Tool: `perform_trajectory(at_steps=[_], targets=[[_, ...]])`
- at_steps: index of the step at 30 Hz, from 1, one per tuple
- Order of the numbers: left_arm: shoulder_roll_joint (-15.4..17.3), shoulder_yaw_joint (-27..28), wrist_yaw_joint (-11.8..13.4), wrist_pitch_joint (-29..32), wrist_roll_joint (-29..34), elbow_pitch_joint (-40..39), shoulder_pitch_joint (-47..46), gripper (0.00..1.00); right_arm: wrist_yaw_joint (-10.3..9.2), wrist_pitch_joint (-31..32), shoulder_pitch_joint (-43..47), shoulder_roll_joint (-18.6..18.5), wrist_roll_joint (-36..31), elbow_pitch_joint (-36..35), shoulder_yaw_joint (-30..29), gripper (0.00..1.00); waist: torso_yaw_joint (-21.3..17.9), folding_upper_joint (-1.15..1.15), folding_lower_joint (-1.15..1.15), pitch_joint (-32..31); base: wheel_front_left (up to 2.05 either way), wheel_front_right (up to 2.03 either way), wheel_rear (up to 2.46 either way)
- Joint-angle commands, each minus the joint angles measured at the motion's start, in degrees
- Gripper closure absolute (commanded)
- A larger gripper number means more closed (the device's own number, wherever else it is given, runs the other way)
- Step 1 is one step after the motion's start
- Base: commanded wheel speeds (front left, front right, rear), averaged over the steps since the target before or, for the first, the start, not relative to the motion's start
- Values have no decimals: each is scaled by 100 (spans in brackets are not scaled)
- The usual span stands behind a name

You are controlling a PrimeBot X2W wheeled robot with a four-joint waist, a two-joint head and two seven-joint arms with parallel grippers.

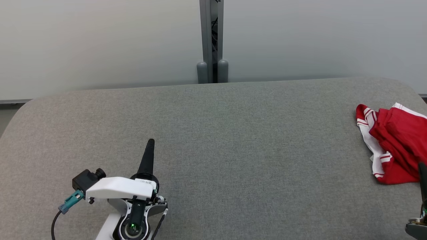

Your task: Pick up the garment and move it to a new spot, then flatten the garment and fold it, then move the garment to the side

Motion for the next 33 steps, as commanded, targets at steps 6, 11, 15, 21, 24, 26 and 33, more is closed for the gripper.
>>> perform_trajectory(at_steps=[6, 11, 15, 21, 24, 26, 33], targets=[[19, -45, -82, 42, -365, 59, -263, 100, 2, 186, -48, -70, 421, -56, -179, 100, -26, 0, 0, 7, 0, 0, 0], [20, -76, -117, 65, -596, 120, -347, 100, 2, 290, -44, -72, 660, -67, -280, 100, -45, 0, 0, 12, 0, 0, 0], [21, -100, -142, 89, -761, 166, -377, 100, 2, 368, -41, -75, 854, -74, -362, 100, -61, 0, 0, 17, 0, 0, 0], [22, -129, -179, 107, -1026, 230, -474, 100, 2, 480, -37, -76, 1119, -86, -475, 100, -84, 0, 0, 23, 0, 0, 0], [23, -147, -205, 126, -1134, 270, -507, 100, 2, 537, -35, -78, 1249, -92, -534, 100, -95, 0, 0, 26, 0, 0, 0], [23, -158, -216, 135, -1215, 289, -549, 100, 2, 579, -34, -78, 1331, -96, -561, 100, -103, 0, 0, 29, 0, 0, 0], [25, -192, -252, 157, -1442, 349, -605, 100, 2, 677, -30, -79, 1582, -107, -674, 100, -126, 0, 0, 35, 0, 0, 0]])
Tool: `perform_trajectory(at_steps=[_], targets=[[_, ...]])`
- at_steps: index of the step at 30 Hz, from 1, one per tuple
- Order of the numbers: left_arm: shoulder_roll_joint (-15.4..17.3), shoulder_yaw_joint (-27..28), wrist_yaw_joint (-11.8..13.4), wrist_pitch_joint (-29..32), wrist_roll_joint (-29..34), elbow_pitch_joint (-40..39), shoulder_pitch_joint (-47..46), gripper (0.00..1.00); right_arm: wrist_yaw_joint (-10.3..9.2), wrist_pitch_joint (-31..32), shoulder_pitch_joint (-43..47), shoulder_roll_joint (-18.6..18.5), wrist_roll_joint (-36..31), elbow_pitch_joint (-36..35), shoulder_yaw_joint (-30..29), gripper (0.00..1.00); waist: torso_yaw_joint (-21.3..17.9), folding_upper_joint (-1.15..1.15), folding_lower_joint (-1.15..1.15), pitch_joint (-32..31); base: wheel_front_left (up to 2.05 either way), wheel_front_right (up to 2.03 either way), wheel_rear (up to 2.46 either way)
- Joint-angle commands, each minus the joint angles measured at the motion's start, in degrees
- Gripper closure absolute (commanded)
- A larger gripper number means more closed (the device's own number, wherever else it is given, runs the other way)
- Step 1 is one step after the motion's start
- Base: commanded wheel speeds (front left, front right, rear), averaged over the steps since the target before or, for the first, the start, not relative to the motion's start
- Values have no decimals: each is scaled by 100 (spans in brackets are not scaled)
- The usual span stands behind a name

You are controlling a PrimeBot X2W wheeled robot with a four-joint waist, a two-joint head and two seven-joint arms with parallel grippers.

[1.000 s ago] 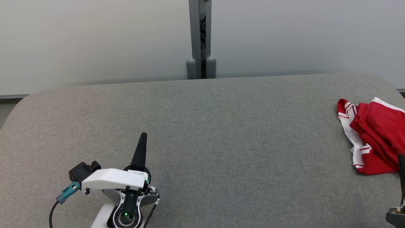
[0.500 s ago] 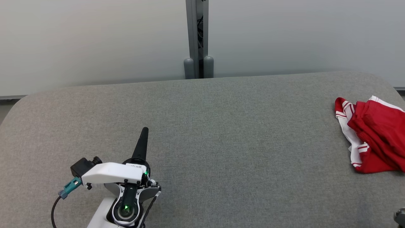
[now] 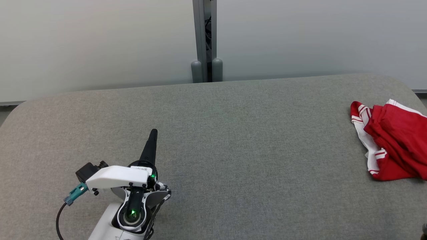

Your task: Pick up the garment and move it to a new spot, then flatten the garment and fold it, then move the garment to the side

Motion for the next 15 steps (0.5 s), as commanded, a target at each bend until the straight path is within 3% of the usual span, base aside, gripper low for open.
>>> perform_trajectory(at_steps=[1, 15], targets=[[24, -9, -54, 9, -79, 14, -138, 100, 2, 61, -19, -61, 122, -49, -69, 100, -4, 0, 0, 1, 0, 0, 0], [26, -66, -112, 54, -508, 135, -269, 100, 2, 249, -8, -64, 575, -66, -255, 100, -53, 0, 0, 15, 0, 0, 0]])
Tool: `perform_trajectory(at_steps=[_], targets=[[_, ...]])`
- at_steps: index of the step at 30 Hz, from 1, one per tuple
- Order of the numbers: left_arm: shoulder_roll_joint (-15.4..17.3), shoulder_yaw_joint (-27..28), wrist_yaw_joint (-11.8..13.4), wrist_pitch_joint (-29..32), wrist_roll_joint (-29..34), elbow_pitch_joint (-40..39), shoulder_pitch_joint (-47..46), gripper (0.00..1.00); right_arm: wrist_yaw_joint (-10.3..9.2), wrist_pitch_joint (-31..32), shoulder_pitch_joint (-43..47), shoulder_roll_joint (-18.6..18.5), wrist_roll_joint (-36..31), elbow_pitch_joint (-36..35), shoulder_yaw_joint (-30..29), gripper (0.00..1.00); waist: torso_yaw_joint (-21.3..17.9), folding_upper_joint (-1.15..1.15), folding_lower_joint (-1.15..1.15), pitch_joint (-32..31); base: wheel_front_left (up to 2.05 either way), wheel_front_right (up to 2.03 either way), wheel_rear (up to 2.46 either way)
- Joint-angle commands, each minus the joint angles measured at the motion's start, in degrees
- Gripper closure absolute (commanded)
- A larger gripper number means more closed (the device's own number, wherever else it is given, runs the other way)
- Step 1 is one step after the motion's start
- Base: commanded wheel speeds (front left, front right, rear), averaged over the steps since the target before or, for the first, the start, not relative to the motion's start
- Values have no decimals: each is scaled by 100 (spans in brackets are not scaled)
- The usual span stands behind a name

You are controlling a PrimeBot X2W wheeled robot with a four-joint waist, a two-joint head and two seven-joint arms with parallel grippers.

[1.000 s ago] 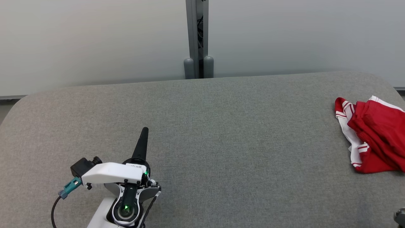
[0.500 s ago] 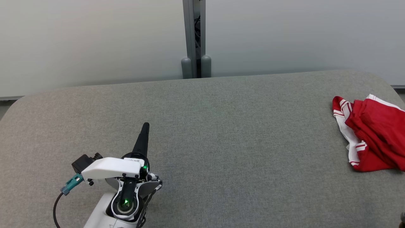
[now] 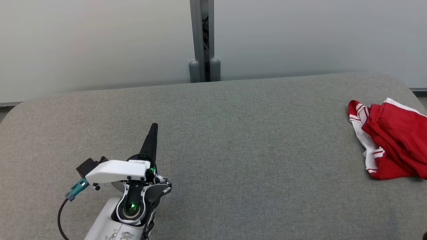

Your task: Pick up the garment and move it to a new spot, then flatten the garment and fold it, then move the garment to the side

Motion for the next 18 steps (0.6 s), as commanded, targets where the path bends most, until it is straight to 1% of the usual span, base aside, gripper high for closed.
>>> perform_trajectory(at_steps=[1, 18], targets=[[25, 2, -25, 1, -13, 15, -71, 100, 2, 21, -1, -56, 35, -41, -13, 100, 0, 0, 0, 0, 0, 0, 0], [25, 3, -24, 0, -12, 14, -63, 100, 2, 20, 0, -56, 30, -41, -13, 100, 0, 0, 0, 0, 0, 0, 0]])
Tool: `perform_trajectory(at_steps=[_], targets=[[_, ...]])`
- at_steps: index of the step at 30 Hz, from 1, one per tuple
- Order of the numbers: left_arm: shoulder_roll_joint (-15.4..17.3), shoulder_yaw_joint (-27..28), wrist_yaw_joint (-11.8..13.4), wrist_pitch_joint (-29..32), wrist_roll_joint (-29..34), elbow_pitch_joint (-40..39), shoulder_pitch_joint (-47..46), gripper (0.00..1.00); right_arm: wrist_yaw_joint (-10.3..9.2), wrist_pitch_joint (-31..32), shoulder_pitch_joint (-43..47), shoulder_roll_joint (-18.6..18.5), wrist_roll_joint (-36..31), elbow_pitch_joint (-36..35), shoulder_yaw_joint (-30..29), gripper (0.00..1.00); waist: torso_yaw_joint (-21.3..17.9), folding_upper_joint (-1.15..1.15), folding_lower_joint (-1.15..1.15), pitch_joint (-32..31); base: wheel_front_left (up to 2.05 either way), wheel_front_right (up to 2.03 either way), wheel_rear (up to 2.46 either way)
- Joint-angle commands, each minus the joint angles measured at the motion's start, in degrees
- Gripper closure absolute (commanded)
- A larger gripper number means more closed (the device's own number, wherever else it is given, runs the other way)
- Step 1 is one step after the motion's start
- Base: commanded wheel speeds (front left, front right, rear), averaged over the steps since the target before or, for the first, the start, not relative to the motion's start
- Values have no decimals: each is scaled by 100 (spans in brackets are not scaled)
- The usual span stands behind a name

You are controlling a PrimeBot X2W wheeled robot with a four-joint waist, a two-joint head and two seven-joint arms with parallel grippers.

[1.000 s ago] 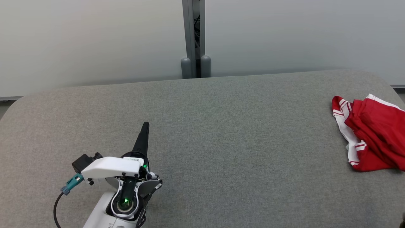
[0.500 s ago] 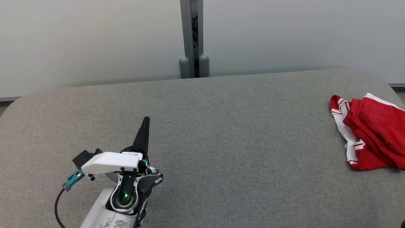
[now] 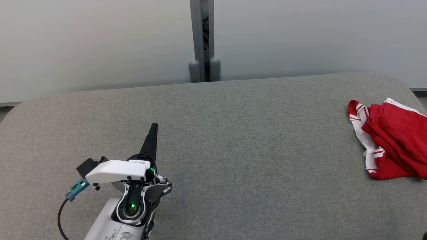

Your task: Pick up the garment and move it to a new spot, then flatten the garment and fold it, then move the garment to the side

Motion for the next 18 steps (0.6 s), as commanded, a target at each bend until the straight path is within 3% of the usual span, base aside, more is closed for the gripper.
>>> perform_trajectory(at_steps=[1, 18], targets=[[25, 3, -23, 1, -9, 14, -38, 100, 2, 19, 1, -56, 23, -41, -10, 100, 0, 0, 0, 0, 0, 0, 0], [25, 3, -23, 0, -9, 13, -38, 100, 2, 17, 1, -56, 24, -40, -8, 100, 0, 0, 0, 0, 0, 0, 0]])
